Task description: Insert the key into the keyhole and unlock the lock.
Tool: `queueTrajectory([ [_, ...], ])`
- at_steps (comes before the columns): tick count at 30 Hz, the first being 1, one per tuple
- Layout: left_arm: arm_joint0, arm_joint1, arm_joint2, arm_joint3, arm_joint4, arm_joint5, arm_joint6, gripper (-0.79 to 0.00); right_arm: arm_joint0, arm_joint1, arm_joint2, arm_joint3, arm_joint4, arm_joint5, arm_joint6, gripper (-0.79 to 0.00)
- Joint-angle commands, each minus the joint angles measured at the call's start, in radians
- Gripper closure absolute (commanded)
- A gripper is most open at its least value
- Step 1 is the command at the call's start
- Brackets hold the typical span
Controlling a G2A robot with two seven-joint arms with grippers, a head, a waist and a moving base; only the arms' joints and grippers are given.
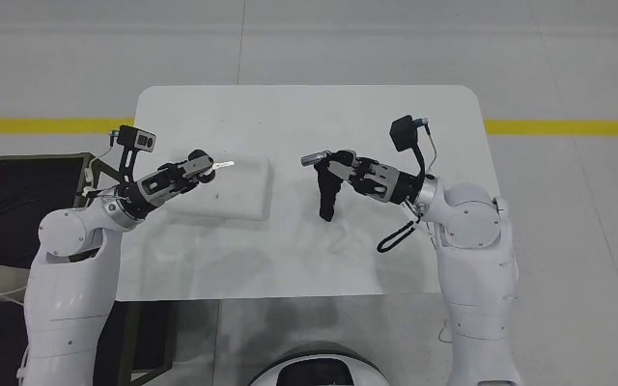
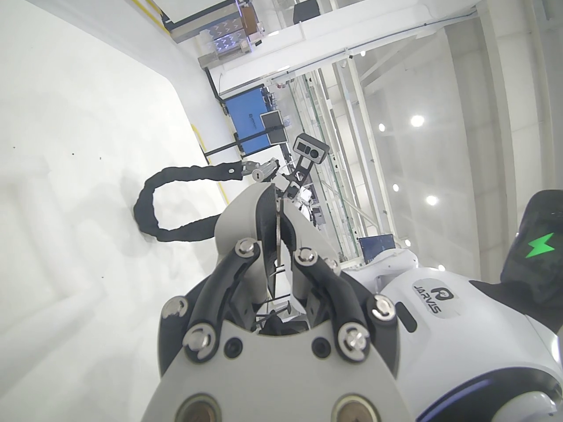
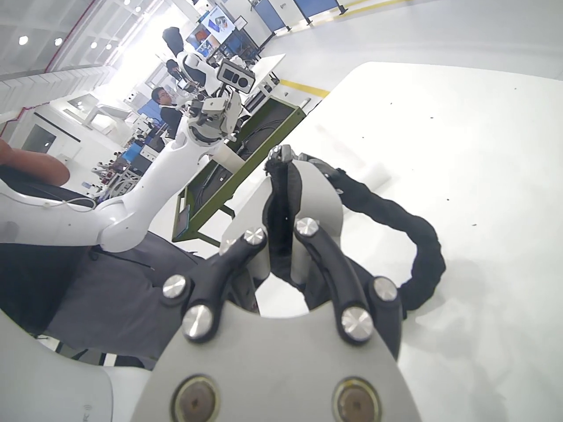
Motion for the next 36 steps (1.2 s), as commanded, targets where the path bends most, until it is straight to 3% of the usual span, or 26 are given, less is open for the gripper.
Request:
queueTrajectory([
  [1,0.0,0.0,0.0,0.0,0.0,0.0,0.0,0.0,0.0,0.0,0.0,0.0,0.0,0.0,0.0,0.0],
  [4,0.042,-0.01,0.024,-0.041,-0.086,-0.081,0.03,0.0,-0.065,0.0,-0.032,-0.013,0.07,0.039,-0.079,0.0],
  [9,0.035,-0.03,0.107,0.002,-0.196,-0.185,0.057,0.0,-0.083,0.002,-0.073,0.028,0.245,0.091,-0.128,0.0],
  [14,0.015,-0.038,0.165,0.018,-0.177,-0.17,0.044,0.0,-0.086,0.013,-0.093,0.043,0.284,0.082,-0.121,0.0],
  [27,0.007,-0.048,0.212,0.017,-0.096,-0.141,0.084,0.0,-0.075,0.04,-0.143,0.033,0.226,0.055,-0.146,0.0],
  [36,0.005,-0.053,0.22,0.012,0.0,-0.174,0.128,0.0,-0.077,0.057,-0.164,0.026,0.192,0.04,-0.19,0.0],
])
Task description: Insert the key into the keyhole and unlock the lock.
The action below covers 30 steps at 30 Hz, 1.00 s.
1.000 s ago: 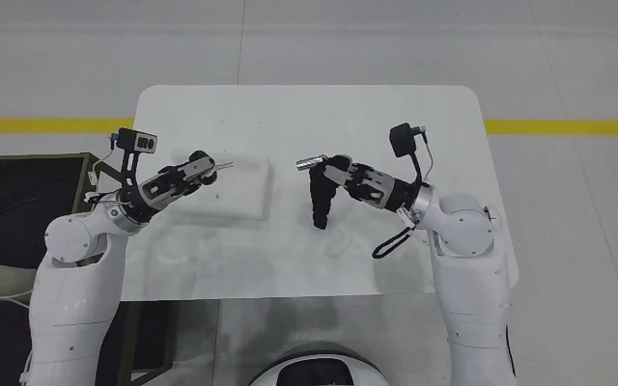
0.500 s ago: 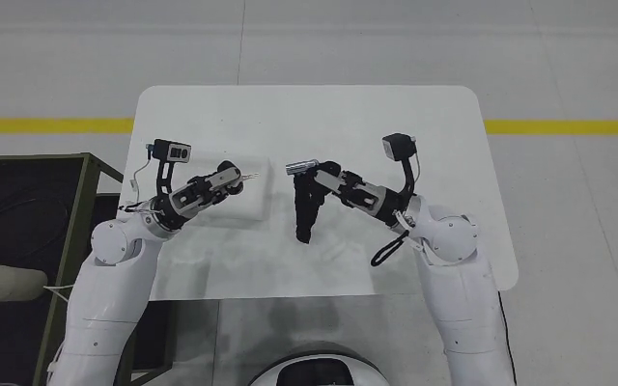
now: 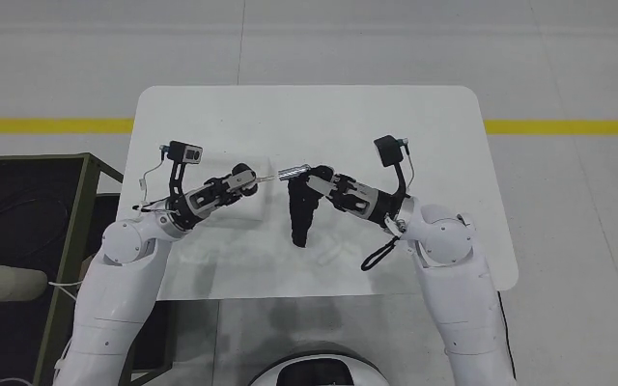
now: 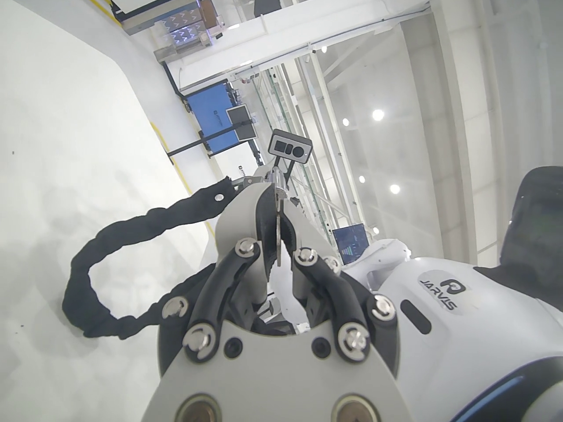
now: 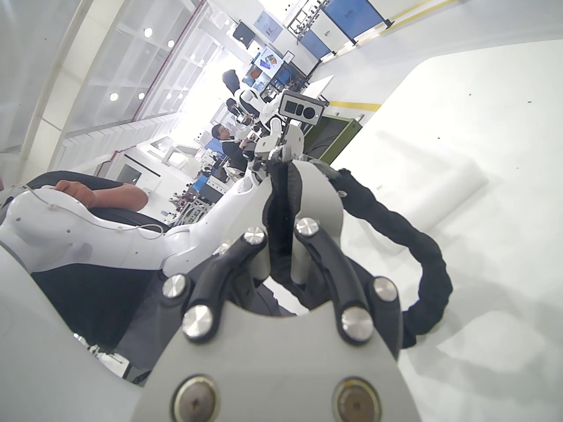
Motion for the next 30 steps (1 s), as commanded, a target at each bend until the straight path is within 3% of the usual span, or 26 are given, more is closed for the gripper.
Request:
queueTrajectory([
  [1,0.0,-0.002,0.003,0.0,-0.003,-0.001,0.006,0.0,0.001,0.004,-0.003,0.001,0.001,0.0,-0.006,0.0],
  [30,-0.012,-0.016,0.025,0.0,-0.003,-0.005,-0.017,0.0,0.019,0.051,-0.056,-0.007,-0.011,0.008,-0.049,0.0],
])
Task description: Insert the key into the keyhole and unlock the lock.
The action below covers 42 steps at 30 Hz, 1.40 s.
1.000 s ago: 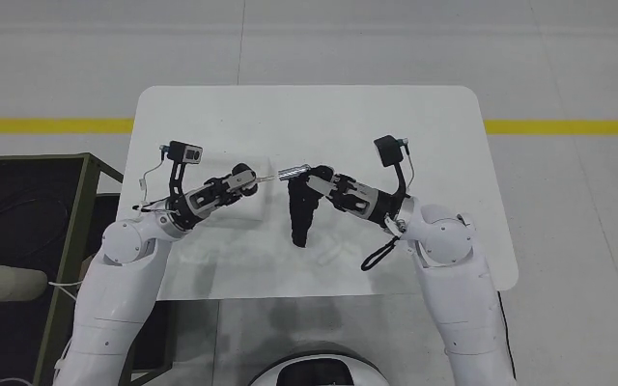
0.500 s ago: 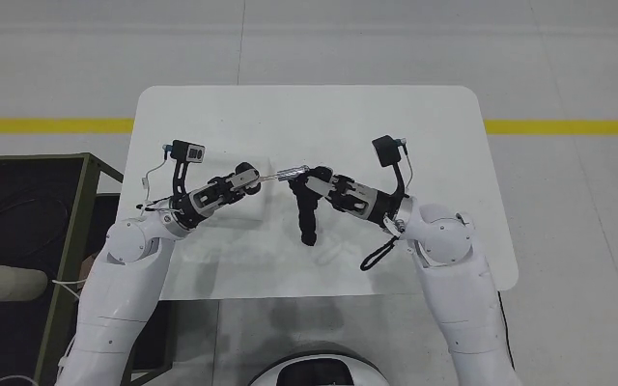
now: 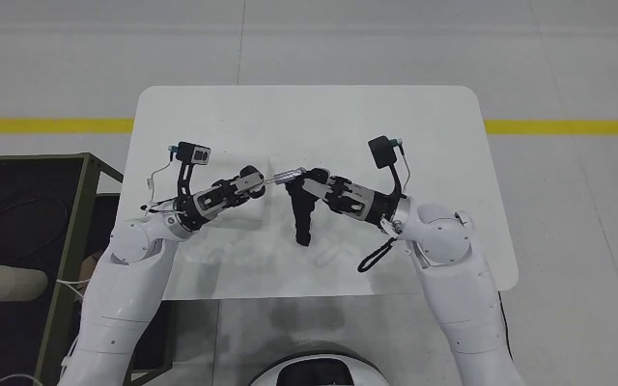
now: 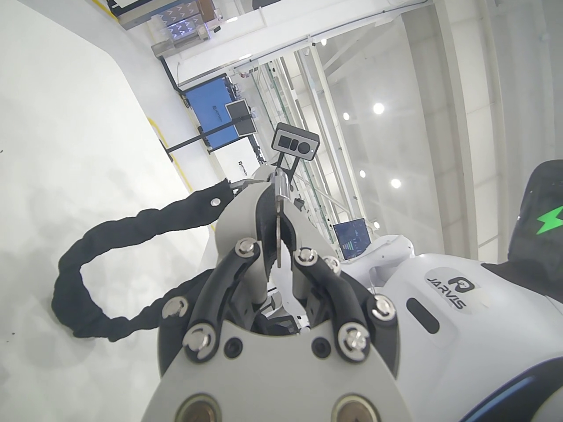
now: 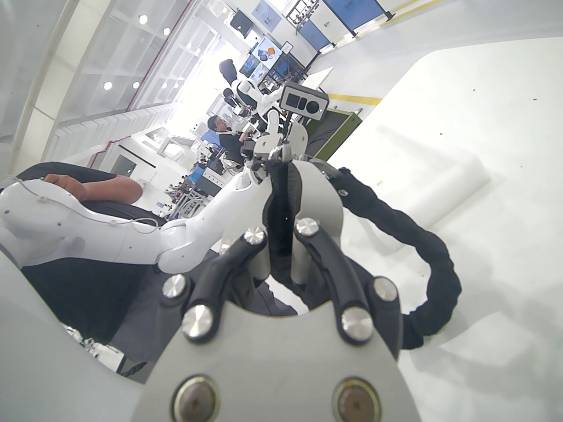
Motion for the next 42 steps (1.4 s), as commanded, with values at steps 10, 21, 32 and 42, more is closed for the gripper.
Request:
queueTrajectory([
  [10,-0.004,-0.006,0.015,-0.006,-0.003,-0.015,-0.02,0.0,-0.003,0.015,-0.015,-0.008,0.009,0.012,-0.02,0.0],
  [21,-0.012,-0.007,0.016,-0.004,0.005,-0.049,-0.062,0.0,0.001,0.024,-0.012,-0.01,0.029,0.038,-0.013,0.0],
  [32,0.01,-0.003,-0.035,-0.1,0.395,-0.294,0.031,0.0,-0.033,0.033,-0.015,-0.053,0.011,0.064,-0.047,0.0],
  [42,0.001,-0.027,-0.093,-0.18,1.019,-0.507,0.404,0.0,-0.032,0.046,-0.016,-0.05,0.008,0.077,-0.06,0.0],
])
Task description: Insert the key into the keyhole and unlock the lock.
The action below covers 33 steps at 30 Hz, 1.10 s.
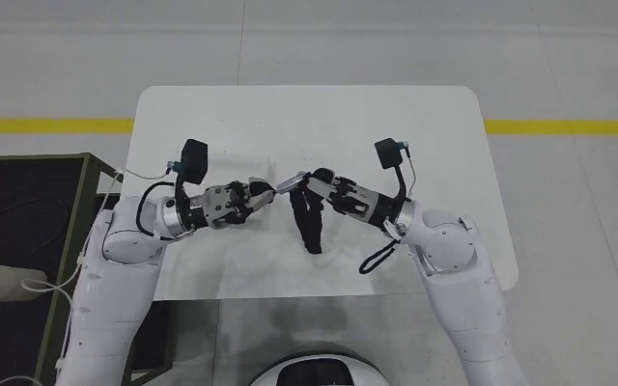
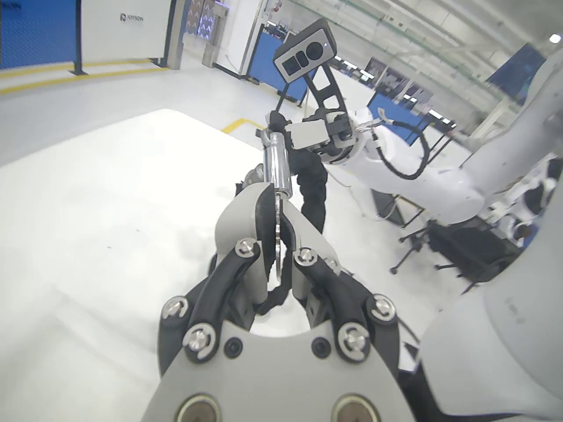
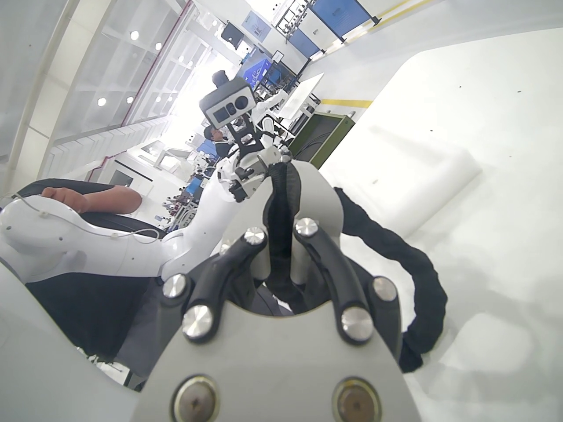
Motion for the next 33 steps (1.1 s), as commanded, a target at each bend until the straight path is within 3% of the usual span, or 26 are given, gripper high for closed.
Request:
queueTrajectory([
  [1,0.007,-0.007,-0.001,-0.038,0.191,0.003,0.124,0.0,0.001,0.002,-0.001,0.004,0.001,0.001,-0.002,0.0],
  [5,0.009,-0.012,0.015,-0.089,0.496,0.003,0.33,0.0,0.005,0.006,-0.003,0.008,0.001,0.005,-0.006,0.0],
  [11,0.011,-0.004,0.047,-0.105,1.055,0.005,0.747,0.0,0.009,0.014,0.007,0.007,-0.012,0.018,-0.021,0.0],
  [16,0.026,0.01,0.095,-0.065,1.492,0.174,1.15,0.0,0.008,0.021,0.015,0.008,-0.009,0.028,-0.03,0.0],
  [19,0.033,0.019,0.116,-0.009,1.619,0.285,1.327,0.0,0.008,0.025,0.015,0.01,-0.007,0.032,-0.037,0.0],
  [23,0.02,0.02,0.127,0.061,1.598,0.306,1.394,0.0,0.005,0.029,0.012,0.013,-0.006,0.038,-0.044,0.0],
  [24,0.014,0.019,0.127,0.071,1.574,0.304,1.391,-0.751,0.005,0.03,0.013,0.014,-0.017,0.042,-0.046,0.0],
  [25,0.009,0.018,0.128,0.08,1.547,0.287,1.385,-0.785,0.004,0.032,0.015,0.013,-0.033,0.047,-0.05,0.0],
  [29,-0.001,0.015,0.105,0.108,1.409,0.236,1.35,-0.785,0.003,0.04,0.032,0.018,-0.116,0.07,-0.066,0.0],
  [33,0.014,0.008,0.065,0.194,1.039,0.092,1.233,-0.785,0.004,0.05,0.055,0.032,-0.25,0.127,-0.073,0.0],
])
